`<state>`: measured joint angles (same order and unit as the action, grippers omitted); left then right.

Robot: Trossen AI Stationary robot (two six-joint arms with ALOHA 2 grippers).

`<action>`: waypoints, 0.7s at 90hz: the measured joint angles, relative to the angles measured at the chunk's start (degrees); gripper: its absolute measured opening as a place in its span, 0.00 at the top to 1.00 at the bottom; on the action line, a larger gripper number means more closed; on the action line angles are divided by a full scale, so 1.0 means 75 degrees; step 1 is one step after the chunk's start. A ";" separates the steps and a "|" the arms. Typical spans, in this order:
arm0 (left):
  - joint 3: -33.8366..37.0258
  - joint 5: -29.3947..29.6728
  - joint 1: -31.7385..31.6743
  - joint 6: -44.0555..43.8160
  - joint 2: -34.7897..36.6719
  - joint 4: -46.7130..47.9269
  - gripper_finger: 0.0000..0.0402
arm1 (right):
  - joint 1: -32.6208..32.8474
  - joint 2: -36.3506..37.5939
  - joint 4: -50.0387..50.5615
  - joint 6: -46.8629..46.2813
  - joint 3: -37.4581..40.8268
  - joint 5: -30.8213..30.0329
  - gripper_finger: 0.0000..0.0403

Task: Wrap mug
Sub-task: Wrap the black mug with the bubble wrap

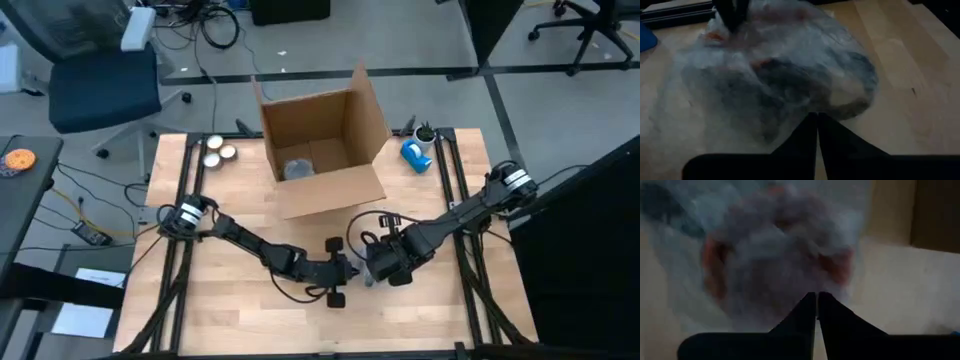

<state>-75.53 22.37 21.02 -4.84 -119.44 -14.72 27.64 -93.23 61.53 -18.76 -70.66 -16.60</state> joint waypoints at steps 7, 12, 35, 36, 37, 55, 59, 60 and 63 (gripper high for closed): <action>0.0000 0.0000 0.0006 -0.0006 -0.0003 0.0003 1.00 | -0.0003 0.0003 -0.0638 0.0062 0.0249 0.0177 1.00; 0.0000 0.0000 0.0006 -0.0006 -0.0003 0.0003 1.00 | -0.0001 0.0003 -0.1001 0.0091 0.0407 0.0195 1.00; 0.0000 0.0000 0.0006 -0.0012 -0.0003 0.0002 1.00 | 0.0006 0.0000 -0.1866 0.0188 0.0772 0.0358 1.00; 0.0000 0.0000 0.0006 -0.0012 -0.0003 0.0002 1.00 | 0.0006 0.0000 -0.1838 0.0186 0.0755 0.0358 1.00; 0.0000 0.0000 0.0006 -0.0012 -0.0003 0.0000 1.00 | 0.0007 0.0000 -0.1802 0.0185 0.0730 0.0351 1.00; 0.0000 0.0003 0.0006 -0.0012 -0.0003 0.0003 1.00 | 0.0076 0.0015 -0.1103 0.0465 -0.0092 0.0163 1.00; 0.0000 0.0003 0.0003 -0.0012 -0.0003 0.0004 1.00 | 0.0073 0.0016 -0.1004 0.0585 -0.0263 0.0151 1.00; 0.0000 0.0003 0.0003 -0.0012 -0.0003 0.0003 1.00 | 0.0073 0.0017 -0.0988 0.0600 -0.0303 0.0146 1.00; 0.0000 0.0003 0.0003 -0.0015 -0.0003 0.0003 1.00 | 0.0073 0.0020 -0.0969 0.0680 -0.0402 0.0129 1.00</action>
<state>-75.53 22.39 21.04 -4.95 -119.46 -14.70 28.18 -93.08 54.26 -13.66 -73.68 -15.63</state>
